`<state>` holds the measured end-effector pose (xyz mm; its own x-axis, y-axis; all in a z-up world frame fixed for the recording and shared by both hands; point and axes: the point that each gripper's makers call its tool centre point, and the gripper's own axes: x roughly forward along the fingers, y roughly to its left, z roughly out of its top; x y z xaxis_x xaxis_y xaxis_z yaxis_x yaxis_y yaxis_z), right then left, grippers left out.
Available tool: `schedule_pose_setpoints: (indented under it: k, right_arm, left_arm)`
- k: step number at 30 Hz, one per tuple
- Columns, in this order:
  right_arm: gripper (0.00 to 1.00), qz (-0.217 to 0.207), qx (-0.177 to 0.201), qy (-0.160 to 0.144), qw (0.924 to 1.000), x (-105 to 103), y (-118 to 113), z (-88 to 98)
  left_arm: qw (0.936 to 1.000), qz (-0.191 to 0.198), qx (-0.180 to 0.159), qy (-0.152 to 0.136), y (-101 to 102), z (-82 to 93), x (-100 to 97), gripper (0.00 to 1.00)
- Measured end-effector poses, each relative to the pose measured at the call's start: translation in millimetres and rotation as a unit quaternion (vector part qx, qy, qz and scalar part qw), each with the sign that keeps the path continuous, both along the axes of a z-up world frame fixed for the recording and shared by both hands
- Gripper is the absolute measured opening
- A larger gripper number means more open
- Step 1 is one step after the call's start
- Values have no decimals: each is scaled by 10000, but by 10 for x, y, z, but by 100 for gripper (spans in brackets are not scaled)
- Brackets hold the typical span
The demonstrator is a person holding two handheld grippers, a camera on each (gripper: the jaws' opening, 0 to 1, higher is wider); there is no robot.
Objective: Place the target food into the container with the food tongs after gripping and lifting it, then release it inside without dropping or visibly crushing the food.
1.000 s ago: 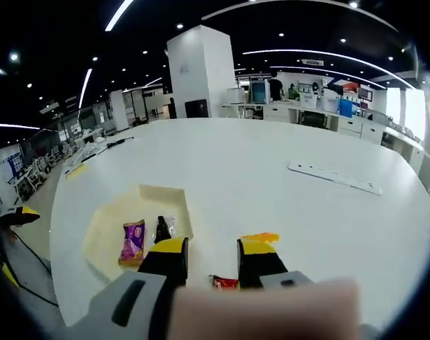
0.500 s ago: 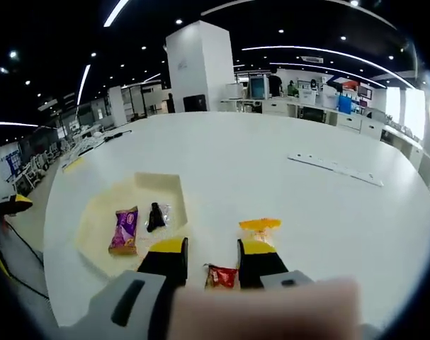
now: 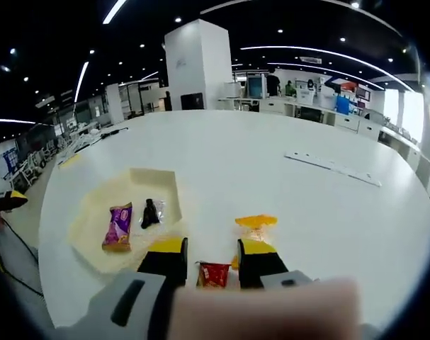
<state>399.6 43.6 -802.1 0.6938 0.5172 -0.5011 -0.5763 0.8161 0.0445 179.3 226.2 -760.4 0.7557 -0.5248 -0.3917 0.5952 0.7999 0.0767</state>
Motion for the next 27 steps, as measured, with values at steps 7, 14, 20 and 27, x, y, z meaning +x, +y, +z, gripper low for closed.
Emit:
schedule_pose_setpoints:
  k: [7, 14, 20, 27]
  right_arm:
    - [26, 73, -120, -28, 9999, 5, 81, -64]
    - [25, 9, -168, -102, 9998, -3, 50, -60]
    - [23, -40, -167, -95, 9998, 3, 41, -57]
    - [23, -44, -112, -10, 9999, 5, 29, -60]
  left_arm:
    - [10000, 4, -2, 0, -1, 0, -1, 92]
    - [10000, -6, -9, 2, -6, 2, -3, 92]
    - [10000, -3, 0, 11, -4, 0, -8, 91]
    - [10000, 7, 8, 17, 1, -2, -8, 91]
